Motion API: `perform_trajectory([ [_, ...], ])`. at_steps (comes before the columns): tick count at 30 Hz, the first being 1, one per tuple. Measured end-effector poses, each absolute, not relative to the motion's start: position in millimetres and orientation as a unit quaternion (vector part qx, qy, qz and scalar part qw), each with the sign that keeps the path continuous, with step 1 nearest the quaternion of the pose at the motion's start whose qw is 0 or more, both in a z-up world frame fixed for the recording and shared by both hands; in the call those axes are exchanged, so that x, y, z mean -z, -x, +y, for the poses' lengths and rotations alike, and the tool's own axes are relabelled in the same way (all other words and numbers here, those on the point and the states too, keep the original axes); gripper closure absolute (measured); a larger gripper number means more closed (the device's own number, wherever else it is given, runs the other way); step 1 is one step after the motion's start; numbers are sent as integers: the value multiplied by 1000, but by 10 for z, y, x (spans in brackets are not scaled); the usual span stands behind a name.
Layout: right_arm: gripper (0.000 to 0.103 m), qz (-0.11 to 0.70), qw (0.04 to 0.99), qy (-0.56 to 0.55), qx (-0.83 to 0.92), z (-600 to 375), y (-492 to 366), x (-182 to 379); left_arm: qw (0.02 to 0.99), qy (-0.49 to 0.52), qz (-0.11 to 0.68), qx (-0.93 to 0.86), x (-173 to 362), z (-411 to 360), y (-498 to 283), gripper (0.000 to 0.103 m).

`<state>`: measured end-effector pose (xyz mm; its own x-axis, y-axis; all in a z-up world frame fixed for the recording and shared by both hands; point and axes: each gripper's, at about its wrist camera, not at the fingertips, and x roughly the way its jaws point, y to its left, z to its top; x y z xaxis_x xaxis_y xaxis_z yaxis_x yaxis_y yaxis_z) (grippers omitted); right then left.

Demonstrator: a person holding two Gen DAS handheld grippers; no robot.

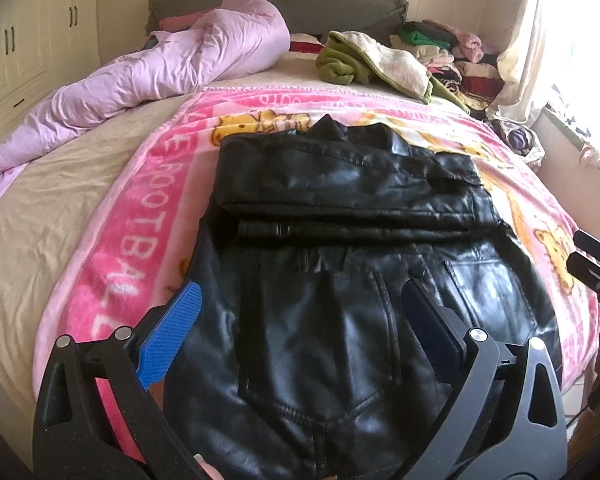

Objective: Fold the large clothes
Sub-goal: 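Move both open tools down to the jacket hem at the bed edge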

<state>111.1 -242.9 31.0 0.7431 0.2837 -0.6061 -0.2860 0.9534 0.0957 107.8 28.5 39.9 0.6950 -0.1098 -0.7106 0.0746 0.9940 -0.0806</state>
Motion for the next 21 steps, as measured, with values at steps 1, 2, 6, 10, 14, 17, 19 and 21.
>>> perform_trajectory([
  [1,6,325,933,1,-153,-2437,-1093,-301,920,21,389,50,-382,292,-1055,9],
  [2,6,326,933,0,-153,-2446,-1072,-294,919,20,390,50,-367,293,-1038,9],
  [6,6,330,932,-3,-152,-2489,-990,-259,917,17,395,48,-318,304,-975,9],
  [10,6,336,930,-2,-146,-2538,-910,-208,914,13,403,48,-260,313,-904,9],
  [14,6,341,930,-5,-138,-2613,-847,-155,911,14,410,46,-181,350,-836,9],
  [17,6,347,929,-7,-132,-2663,-814,-111,908,21,416,44,-132,408,-800,9],
  [19,6,349,928,-7,-130,-2690,-800,-94,907,29,417,43,-123,451,-778,9],
  [21,6,351,928,-6,-127,-2710,-786,-84,907,35,417,46,-116,504,-746,9],
])
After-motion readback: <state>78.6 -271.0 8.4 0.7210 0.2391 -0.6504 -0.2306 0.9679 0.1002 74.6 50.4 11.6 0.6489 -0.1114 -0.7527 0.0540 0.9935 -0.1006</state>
